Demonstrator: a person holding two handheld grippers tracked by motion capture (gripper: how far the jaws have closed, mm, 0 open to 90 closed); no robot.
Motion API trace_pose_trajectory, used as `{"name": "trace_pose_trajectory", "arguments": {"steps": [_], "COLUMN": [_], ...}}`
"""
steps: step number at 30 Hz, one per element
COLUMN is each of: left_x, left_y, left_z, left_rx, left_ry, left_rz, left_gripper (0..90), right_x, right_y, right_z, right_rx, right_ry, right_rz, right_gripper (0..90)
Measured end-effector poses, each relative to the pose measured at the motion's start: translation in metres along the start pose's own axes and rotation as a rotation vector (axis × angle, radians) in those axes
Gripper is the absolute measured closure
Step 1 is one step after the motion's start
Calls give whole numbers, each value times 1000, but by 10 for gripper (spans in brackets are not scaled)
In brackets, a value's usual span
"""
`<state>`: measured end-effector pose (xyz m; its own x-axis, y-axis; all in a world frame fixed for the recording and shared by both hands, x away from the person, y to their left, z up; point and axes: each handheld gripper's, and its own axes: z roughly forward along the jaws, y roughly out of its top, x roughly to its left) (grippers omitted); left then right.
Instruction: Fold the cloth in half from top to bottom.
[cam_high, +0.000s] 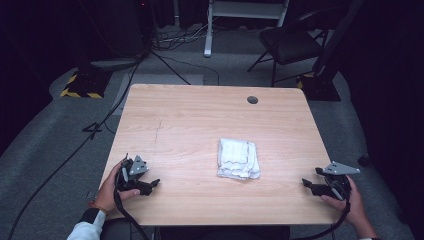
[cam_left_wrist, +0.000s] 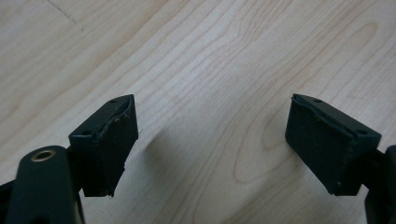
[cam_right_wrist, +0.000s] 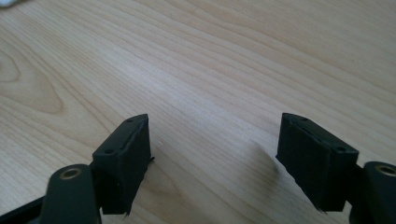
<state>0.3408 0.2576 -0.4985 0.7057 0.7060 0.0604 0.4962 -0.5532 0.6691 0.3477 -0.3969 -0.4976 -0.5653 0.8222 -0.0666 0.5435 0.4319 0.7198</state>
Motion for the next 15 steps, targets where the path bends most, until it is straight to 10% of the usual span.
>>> {"name": "trace_pose_trajectory", "arguments": {"steps": [4,15], "left_x": [6,4], "left_y": [-10,-13], "left_z": [-3,-4], "left_rx": [-22,-26], "left_ry": [-30,-6], "left_rz": [-79,-95], "left_gripper": [169,166], "right_x": [-6,-5], "right_y": [-6,-8], "right_z": [0,0], "right_rx": [-21,-30], "right_ry": [19,12], "right_rz": [55,73], "right_gripper": [246,214]}}
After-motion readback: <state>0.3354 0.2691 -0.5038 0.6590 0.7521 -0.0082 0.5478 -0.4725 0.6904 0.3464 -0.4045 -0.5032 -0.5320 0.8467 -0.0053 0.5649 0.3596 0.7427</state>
